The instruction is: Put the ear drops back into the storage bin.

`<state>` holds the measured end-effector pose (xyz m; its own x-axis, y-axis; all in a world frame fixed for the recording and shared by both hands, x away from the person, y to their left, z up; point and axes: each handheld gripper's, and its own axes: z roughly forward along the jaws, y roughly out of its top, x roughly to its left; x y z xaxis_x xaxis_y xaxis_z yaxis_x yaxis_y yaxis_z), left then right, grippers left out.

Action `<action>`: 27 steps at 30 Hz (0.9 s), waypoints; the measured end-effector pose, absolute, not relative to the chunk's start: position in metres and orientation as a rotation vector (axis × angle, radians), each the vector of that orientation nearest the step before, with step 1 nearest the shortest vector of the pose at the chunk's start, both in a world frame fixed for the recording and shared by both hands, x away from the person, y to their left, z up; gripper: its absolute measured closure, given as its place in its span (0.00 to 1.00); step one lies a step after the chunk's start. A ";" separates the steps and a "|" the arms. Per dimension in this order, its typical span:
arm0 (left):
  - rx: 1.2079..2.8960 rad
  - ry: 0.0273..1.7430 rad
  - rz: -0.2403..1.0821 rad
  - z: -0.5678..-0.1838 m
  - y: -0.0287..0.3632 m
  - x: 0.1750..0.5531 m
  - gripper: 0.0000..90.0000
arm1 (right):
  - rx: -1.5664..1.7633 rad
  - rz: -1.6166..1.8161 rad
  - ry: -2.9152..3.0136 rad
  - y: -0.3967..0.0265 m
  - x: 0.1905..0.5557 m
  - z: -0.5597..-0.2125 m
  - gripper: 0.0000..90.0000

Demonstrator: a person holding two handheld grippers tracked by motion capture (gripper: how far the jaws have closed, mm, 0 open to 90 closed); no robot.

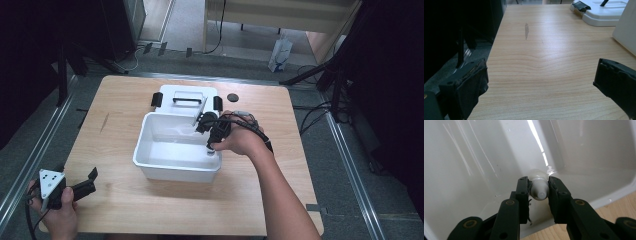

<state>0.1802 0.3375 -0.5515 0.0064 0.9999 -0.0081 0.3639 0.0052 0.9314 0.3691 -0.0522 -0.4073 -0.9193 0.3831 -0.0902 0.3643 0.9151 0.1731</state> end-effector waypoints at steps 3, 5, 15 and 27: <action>1.475 1.475 0.998 -0.552 0.337 0.180 0.00 | 0.571 0.220 2.954 -0.051 0.369 -0.408 0.80; 1.475 1.474 0.998 -0.552 0.338 0.180 0.00 | 0.546 0.207 2.953 -0.050 0.368 -0.413 0.80; 1.477 1.474 0.998 -0.552 0.337 0.180 0.00 | 0.414 0.151 2.953 -0.047 0.366 -0.427 0.80; 1.482 1.470 1.000 -0.551 0.338 0.180 0.00 | 0.381 0.104 2.975 -0.044 0.367 -0.440 0.80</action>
